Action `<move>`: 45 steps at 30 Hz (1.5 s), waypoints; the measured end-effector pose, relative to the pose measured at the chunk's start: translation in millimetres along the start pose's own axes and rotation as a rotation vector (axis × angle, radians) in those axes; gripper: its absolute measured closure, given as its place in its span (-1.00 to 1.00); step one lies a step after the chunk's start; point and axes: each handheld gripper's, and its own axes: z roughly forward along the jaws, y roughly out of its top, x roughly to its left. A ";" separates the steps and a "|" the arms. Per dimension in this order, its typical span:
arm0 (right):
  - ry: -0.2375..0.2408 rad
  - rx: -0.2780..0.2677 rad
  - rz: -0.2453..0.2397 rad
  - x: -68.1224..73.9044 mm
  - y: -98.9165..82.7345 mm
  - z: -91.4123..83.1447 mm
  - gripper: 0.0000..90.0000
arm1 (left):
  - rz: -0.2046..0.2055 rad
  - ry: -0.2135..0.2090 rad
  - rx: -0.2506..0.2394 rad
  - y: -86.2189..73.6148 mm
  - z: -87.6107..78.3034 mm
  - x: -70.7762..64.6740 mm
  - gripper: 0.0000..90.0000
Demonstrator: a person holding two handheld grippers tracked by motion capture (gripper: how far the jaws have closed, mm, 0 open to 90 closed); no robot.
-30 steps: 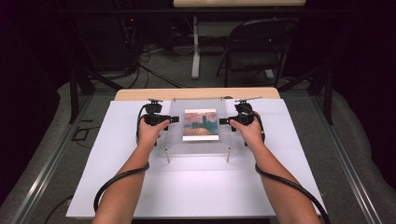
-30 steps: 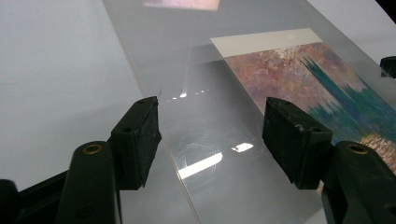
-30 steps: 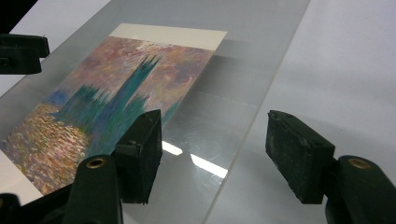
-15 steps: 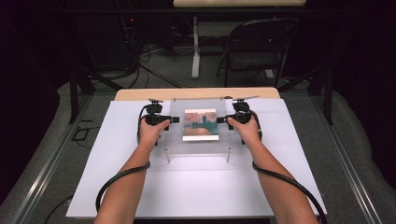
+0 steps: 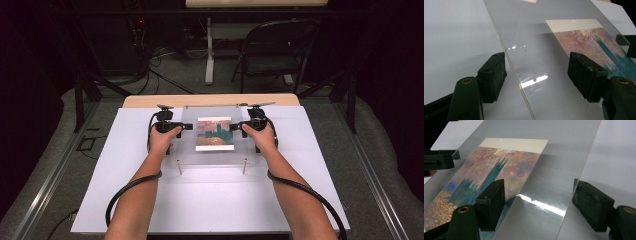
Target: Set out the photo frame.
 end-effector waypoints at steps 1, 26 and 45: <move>-0.001 0.000 0.001 0.1 0.1 0.0 -0.42 | 0.000 0.002 0.001 0.1 0.0 -0.2 -0.31; -0.012 -0.010 0.001 1.5 -1.3 -1.6 -0.39 | -0.037 -0.005 0.004 -2.5 0.2 -3.9 -0.32; -0.038 -0.002 -0.018 9.4 4.3 -6.6 -0.38 | -0.034 0.003 -0.010 0.5 -8.1 -7.2 -0.23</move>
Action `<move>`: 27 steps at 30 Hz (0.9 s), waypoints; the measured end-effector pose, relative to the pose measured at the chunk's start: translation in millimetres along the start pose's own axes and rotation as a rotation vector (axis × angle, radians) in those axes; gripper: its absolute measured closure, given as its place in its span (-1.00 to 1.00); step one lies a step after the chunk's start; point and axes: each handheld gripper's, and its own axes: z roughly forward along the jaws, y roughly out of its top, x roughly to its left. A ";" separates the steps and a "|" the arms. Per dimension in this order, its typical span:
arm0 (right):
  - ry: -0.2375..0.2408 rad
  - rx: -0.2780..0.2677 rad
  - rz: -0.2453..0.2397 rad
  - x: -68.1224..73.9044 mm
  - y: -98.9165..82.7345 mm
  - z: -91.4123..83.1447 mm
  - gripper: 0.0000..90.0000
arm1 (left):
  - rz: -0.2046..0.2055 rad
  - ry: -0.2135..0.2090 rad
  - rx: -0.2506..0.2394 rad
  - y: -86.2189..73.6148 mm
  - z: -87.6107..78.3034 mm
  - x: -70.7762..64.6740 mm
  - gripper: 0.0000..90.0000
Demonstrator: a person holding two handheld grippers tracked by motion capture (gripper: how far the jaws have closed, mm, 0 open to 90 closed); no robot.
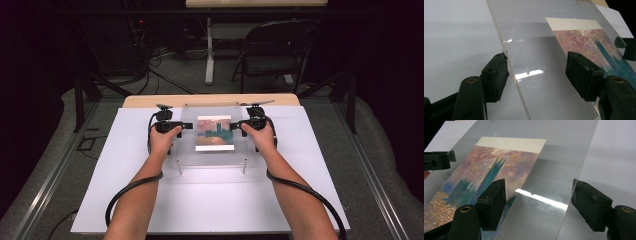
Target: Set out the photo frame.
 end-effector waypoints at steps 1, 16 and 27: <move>-0.002 0.004 -0.008 0.7 0.7 -1.3 -0.38 | 0.000 0.000 -0.002 0.3 -0.9 -0.6 -0.23; -0.018 -0.042 -0.023 7.9 0.5 -15.4 -0.28 | 0.019 0.000 -0.037 1.2 -12.8 -8.1 -0.15; -0.022 -0.058 -0.079 17.7 3.3 -30.1 -0.24 | 0.032 -0.015 -0.067 2.4 -30.8 -13.2 0.00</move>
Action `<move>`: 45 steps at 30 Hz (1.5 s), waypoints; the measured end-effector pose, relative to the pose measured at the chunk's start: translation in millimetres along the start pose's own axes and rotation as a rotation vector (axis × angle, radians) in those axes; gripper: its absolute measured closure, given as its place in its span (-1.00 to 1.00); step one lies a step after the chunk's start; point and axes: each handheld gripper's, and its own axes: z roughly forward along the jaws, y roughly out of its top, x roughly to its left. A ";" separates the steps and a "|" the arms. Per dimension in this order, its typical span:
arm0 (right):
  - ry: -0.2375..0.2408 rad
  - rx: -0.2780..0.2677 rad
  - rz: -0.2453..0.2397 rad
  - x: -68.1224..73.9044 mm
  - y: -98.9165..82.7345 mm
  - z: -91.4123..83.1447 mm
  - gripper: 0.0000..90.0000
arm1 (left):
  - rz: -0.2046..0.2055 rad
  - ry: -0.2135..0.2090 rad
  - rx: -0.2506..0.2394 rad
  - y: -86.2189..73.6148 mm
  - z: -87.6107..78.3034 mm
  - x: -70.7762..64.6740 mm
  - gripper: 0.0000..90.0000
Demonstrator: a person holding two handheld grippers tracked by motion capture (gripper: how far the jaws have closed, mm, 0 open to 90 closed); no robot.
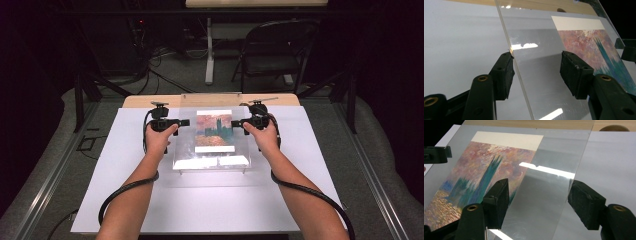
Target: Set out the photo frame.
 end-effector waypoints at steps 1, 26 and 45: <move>-0.003 -0.004 -0.011 2.3 0.8 -3.5 -0.23 | 0.005 -0.003 -0.007 0.1 -3.6 -1.5 0.03; -0.018 -0.020 -0.105 18.3 2.7 -32.5 -0.12 | 0.045 -0.005 -0.032 0.8 -30.5 -16.7 0.17; -0.033 -0.052 -0.095 27.0 0.5 -45.9 -0.02 | 0.048 0.027 -0.069 -3.4 -45.0 -30.9 0.22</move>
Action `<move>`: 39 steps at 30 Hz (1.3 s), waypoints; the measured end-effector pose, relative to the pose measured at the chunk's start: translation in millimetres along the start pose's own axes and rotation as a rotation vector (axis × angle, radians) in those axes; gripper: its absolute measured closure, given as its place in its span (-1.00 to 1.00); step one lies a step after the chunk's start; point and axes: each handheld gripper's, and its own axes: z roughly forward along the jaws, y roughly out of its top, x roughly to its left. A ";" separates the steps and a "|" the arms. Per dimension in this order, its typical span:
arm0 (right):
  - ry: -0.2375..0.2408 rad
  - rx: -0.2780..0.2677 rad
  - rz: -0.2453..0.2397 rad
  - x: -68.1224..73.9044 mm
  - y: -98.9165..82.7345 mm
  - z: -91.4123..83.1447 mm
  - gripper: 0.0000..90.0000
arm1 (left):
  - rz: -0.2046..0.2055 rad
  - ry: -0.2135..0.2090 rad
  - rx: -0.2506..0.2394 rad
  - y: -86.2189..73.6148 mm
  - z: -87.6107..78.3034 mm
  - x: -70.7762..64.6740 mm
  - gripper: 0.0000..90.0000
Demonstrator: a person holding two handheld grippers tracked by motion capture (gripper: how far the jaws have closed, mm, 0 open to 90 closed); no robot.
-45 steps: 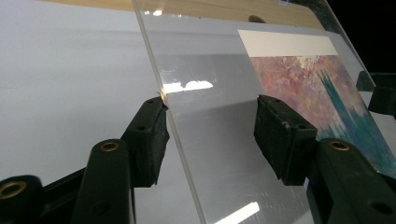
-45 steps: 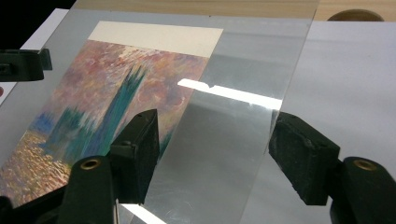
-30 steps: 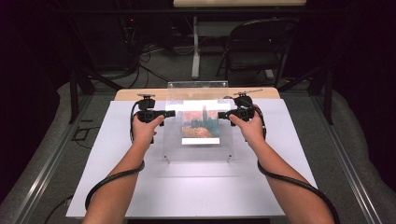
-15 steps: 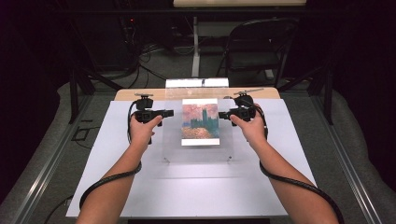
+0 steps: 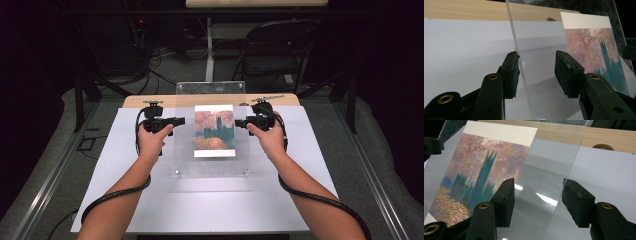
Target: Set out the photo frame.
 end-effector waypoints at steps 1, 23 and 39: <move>-0.011 -0.002 0.002 2.3 -0.5 -2.0 -0.02 | -0.001 0.010 -0.008 -0.8 -1.4 -2.5 0.22; -0.044 -0.066 -0.005 16.8 -6.0 -18.5 0.03 | 0.057 0.037 -0.046 -7.3 -19.3 -16.8 0.22; -0.042 -0.102 -0.050 26.9 -12.0 -39.8 0.15 | 0.105 0.032 -0.084 -16.7 -41.2 -26.9 0.29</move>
